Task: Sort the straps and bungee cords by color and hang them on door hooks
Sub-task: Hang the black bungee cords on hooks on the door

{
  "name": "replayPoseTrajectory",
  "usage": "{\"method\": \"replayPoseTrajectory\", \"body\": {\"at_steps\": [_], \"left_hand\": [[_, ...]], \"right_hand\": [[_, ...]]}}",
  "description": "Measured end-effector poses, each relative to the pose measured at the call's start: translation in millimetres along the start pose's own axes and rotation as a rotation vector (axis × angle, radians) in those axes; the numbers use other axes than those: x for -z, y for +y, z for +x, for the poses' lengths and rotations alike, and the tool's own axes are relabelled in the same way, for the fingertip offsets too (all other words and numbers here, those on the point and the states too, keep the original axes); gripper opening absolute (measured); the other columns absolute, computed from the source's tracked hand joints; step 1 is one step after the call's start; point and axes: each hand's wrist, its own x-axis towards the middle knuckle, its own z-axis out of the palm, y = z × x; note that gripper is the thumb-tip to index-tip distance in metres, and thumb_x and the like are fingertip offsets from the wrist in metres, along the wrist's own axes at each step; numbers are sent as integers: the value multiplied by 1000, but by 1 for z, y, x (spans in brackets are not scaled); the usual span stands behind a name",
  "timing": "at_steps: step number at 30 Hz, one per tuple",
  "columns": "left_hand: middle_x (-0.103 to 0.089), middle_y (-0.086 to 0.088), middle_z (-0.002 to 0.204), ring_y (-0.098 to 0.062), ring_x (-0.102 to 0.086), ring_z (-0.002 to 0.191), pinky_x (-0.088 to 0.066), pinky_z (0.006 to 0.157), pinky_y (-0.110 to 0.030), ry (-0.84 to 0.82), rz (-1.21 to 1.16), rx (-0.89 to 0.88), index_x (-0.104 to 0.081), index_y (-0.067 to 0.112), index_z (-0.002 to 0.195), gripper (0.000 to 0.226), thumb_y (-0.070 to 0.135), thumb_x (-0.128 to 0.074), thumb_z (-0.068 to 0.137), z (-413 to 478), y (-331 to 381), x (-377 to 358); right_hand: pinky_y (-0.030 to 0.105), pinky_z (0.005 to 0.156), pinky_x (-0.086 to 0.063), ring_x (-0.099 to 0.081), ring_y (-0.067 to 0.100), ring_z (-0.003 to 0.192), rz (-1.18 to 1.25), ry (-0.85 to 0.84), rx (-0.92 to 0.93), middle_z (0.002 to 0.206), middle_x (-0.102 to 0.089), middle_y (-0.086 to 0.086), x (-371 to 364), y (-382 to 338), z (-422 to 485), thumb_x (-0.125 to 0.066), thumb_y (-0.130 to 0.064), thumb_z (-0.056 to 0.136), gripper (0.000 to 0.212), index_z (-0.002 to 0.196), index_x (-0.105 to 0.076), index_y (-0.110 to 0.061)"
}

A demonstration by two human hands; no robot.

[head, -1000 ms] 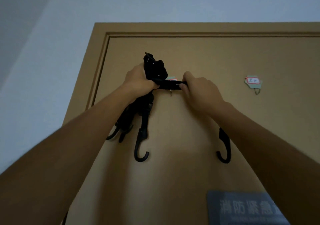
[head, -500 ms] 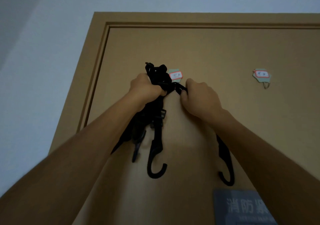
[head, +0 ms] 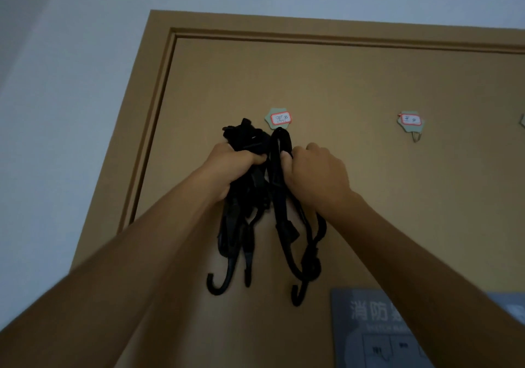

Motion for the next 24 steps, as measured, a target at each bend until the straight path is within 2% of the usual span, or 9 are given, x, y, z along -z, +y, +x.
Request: {"method": "replayPoseTrajectory", "body": {"at_steps": [5, 7, 9, 13, 17, 19, 21, 24], "left_hand": [[-66, -11, 72, -15, -65, 47, -51, 43, -22, -6, -46, 20, -65, 6, 87, 10, -3, -63, 82, -20, -6, 16], [-63, -16, 78, -19, -63, 52, -51, 43, -23, -18, -70, 29, -64, 4, 90, 12, -5, -61, 84, -25, -7, 21], [-61, -18, 82, -22, -61, 58, -53, 45, -25, -29, -90, 27, -63, 3, 95, 14, -6, -59, 85, -28, -7, 26], [-59, -17, 73, -26, -62, 59, -58, 51, -30, -28, -95, 29, -62, 2, 98, 14, -5, -59, 86, -33, -6, 34], [-60, -9, 68, -17, -60, 51, -52, 47, -24, 7, -16, 18, -63, 3, 101, 16, 0, -62, 85, -36, -7, 42], [-62, -5, 69, -13, -58, 56, -49, 49, -22, 31, 58, 4, -65, 9, 96, 12, 6, -64, 84, -41, -8, 46], [-60, 0, 70, -12, -56, 63, -47, 55, -22, 6, 113, -12, -64, 13, 85, 2, 11, -63, 85, -49, -10, 52], [-56, 2, 72, -11, -54, 68, -47, 57, -20, -111, 102, -6, -59, 15, 73, 14, 13, -60, 87, -65, -13, 60]], "right_hand": [[34, 65, -37, -50, 26, 77, 38, -21, -38, 92, -56, 12, 2, 2, -11, -32, -41, 99, 41, 89, -54, -8], [32, 64, -35, -46, 24, 74, 63, -32, -58, 90, -54, 11, 3, 3, -14, -33, -41, 98, 39, 88, -51, -9], [32, 66, -34, -44, 23, 76, 87, -39, -77, 95, -55, 12, 4, 5, -17, -34, -42, 98, 41, 95, -54, -6], [33, 66, -36, -50, 26, 80, 151, -24, -89, 97, -56, 12, 7, 9, -23, -36, -41, 97, 41, 97, -55, -5], [31, 65, -35, -51, 23, 79, 236, -35, -83, 95, -57, 10, 10, 10, -31, -38, -40, 97, 39, 98, -56, -6], [32, 69, -40, -53, 23, 86, 295, -42, -92, 101, -57, 10, 11, 11, -38, -40, -39, 97, 39, 107, -57, -5], [33, 76, -43, -53, 26, 98, 325, 13, -75, 110, -56, 13, 11, 12, -47, -44, -38, 96, 42, 118, -56, -4], [26, 79, -35, -49, 30, 101, 277, 231, 23, 110, -55, 18, 15, 10, -64, -42, -37, 90, 48, 116, -59, -1]]}}
